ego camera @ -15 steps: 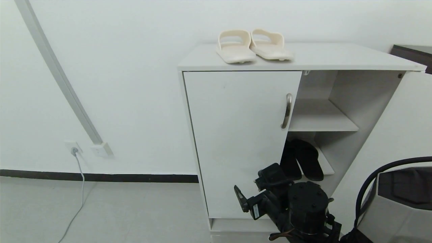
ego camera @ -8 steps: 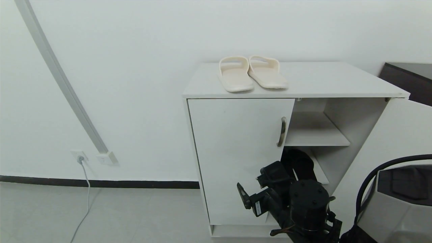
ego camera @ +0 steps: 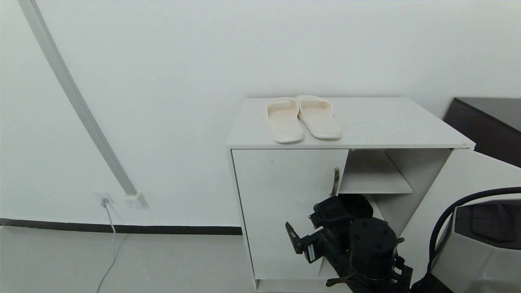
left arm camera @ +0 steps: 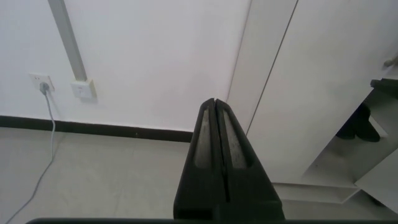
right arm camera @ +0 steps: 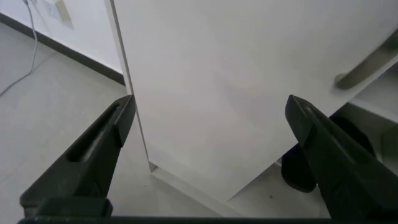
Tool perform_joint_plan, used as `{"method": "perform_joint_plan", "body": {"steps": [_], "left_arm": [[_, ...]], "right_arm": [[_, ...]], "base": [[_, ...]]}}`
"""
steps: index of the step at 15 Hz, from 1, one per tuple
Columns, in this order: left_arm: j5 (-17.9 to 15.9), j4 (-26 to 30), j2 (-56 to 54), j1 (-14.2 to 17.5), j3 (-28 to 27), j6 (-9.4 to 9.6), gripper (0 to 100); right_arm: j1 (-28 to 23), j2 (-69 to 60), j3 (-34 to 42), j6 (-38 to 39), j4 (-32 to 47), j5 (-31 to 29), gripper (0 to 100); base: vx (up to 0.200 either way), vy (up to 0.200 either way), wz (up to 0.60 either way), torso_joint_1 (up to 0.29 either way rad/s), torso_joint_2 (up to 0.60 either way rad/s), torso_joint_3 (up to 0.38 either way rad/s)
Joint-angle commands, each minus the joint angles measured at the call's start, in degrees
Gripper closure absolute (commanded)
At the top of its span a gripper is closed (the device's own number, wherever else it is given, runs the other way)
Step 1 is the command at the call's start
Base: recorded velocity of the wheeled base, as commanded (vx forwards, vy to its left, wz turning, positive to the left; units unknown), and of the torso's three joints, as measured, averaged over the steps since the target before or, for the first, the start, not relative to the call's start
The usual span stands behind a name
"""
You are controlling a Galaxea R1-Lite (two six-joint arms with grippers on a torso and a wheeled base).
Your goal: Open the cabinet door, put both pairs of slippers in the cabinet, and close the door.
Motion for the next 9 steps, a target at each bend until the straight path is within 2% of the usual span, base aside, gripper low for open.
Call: {"method": "perform_joint_plan", "body": {"steps": [1,9], "left_arm": [[0.0,0.0,0.0,0.0,0.0,-0.01,100],[0.0,0.0,0.0,0.0,0.0,-0.01,100]], "right_arm": [[0.0,0.1,0.1,0.0,-0.1,0.0,0],[0.0,0.3,0.1,0.0,-0.1,0.0,0]], "base": [[0.0,0.0,0.0,0.203,-0.52,-0.315],[0.0,0.0,0.0,0.232,-0.55,-0.319]]}}
